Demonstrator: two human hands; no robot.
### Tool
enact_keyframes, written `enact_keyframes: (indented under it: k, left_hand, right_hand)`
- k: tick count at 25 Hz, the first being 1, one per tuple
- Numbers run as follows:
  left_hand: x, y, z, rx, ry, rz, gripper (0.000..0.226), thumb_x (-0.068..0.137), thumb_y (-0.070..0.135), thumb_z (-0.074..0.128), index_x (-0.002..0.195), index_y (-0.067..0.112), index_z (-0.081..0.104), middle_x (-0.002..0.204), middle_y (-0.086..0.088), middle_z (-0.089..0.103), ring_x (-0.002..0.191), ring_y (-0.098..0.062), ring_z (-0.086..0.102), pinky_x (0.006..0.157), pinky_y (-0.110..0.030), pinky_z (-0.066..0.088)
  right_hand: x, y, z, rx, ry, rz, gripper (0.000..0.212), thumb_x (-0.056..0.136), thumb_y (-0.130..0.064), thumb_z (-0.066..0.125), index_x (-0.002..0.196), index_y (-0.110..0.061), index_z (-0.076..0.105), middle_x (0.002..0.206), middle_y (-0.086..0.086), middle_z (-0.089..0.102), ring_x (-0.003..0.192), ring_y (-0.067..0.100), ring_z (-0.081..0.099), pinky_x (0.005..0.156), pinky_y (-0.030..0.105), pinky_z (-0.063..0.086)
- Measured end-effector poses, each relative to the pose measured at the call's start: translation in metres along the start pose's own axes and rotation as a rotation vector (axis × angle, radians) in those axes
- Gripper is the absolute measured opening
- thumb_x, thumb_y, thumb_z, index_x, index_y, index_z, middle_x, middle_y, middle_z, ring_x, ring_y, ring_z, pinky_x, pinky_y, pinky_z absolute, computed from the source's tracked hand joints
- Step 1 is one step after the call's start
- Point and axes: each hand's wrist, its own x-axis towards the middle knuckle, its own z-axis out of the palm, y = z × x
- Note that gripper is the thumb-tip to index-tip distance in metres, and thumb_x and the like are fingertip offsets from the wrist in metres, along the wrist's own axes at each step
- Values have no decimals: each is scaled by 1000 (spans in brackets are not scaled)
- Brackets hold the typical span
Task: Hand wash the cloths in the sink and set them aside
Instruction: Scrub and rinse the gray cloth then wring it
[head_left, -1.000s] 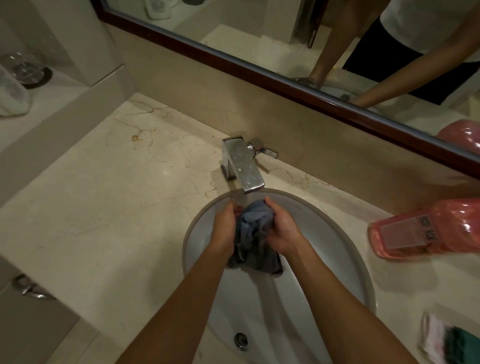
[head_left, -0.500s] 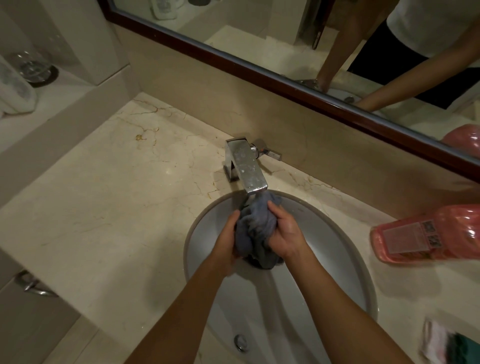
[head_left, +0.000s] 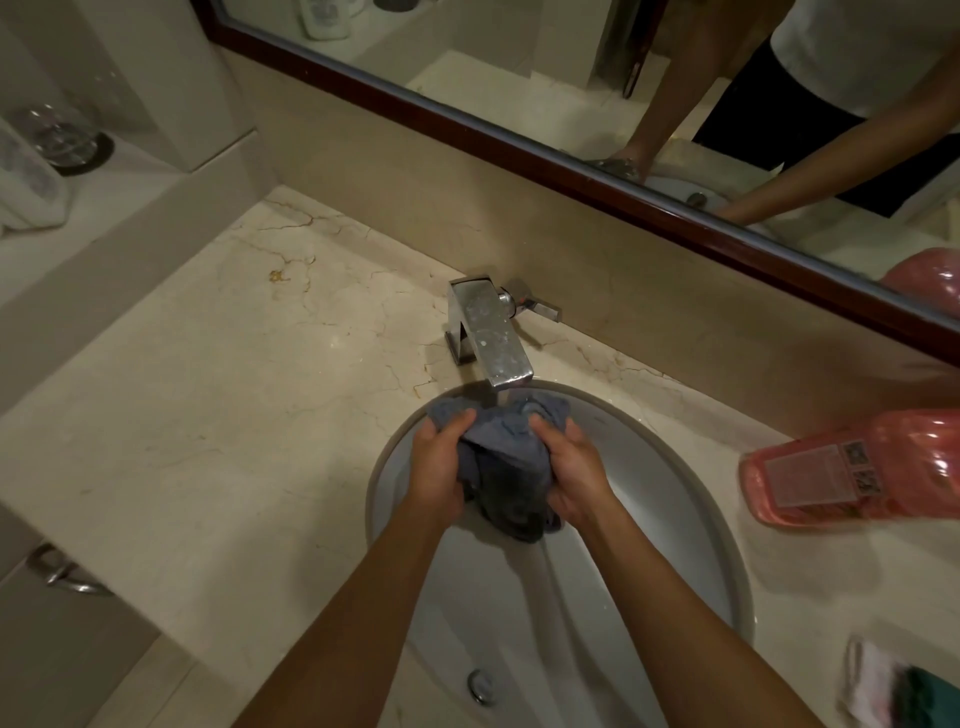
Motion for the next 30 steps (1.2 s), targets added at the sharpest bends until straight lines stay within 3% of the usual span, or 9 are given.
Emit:
enact_keyframes:
  k: [4, 6, 9, 11, 14, 18, 21, 26, 30]
  left_hand:
    - [5, 6, 12, -87, -85, -106, 38, 94, 20, 63, 126, 0, 63, 119, -22, 70, 108, -34, 70, 93, -44, 56]
    - [7, 3, 15, -69, -76, -136, 38, 95, 29, 63, 123, 4, 67, 114, -19, 73, 104, -32, 72, 86, -40, 58]
    - [10, -1, 17, -69, -29, -131, 31, 103, 31, 54, 114, 7, 70, 104, -17, 76, 88, -29, 76, 67, -32, 59]
    - [12, -4, 17, -54, -11, -97, 31, 104, 31, 51, 110, 7, 70, 97, -16, 77, 78, -27, 76, 59, -29, 58]
    - [15, -7, 17, -42, 9, -53, 35, 103, 34, 53, 101, 6, 74, 98, -21, 75, 86, -34, 75, 68, -35, 61]
    - [18, -12, 18, 57, 113, -76, 45, 93, 51, 65, 103, 8, 75, 97, -14, 77, 92, -34, 75, 85, -47, 59]
    - [17, -20, 18, 77, 83, -48, 41, 90, 47, 68, 96, 8, 76, 90, -15, 77, 88, -36, 75, 86, -49, 58]
    - [17, -22, 17, 113, 122, -39, 28, 98, 32, 63, 88, 8, 75, 78, -9, 77, 73, -26, 77, 63, -30, 56]
    - [16, -20, 16, 39, 133, -12, 30, 102, 31, 57, 86, 10, 72, 77, -9, 77, 71, -22, 76, 58, -27, 57]
  right_hand:
    - [0, 0, 8, 38, 67, 55, 17, 95, -28, 64, 101, -14, 73, 95, 12, 78, 83, 24, 76, 58, 29, 59]
    - [-2, -2, 13, 103, 11, 112, 28, 89, -33, 68, 105, -11, 73, 103, 18, 76, 90, 29, 76, 64, 34, 61]
    - [-2, -8, 22, 160, -100, 212, 56, 84, -50, 65, 123, -10, 67, 119, 19, 71, 106, 33, 71, 86, 44, 57]
    - [2, -6, 25, 62, -47, 192, 49, 91, -50, 62, 118, -10, 67, 109, 17, 75, 97, 30, 74, 78, 41, 59]
    - [6, 3, 29, -85, 87, 69, 26, 100, -34, 58, 106, -11, 67, 92, 13, 78, 81, 24, 77, 61, 32, 60]
    - [5, 17, 36, -184, 191, 36, 23, 100, -35, 58, 97, -16, 71, 78, 6, 77, 66, 17, 75, 47, 24, 55]
    - [5, 22, 40, -96, 198, 28, 29, 100, -35, 56, 98, -10, 71, 84, 13, 77, 73, 24, 76, 54, 29, 59]
    - [7, 23, 47, -172, 260, 69, 38, 101, -38, 48, 99, -8, 70, 77, 9, 77, 68, 22, 75, 54, 27, 55]
    - [9, 19, 53, -37, 269, 130, 47, 101, -45, 50, 114, -3, 66, 96, 21, 75, 89, 34, 74, 88, 47, 59]
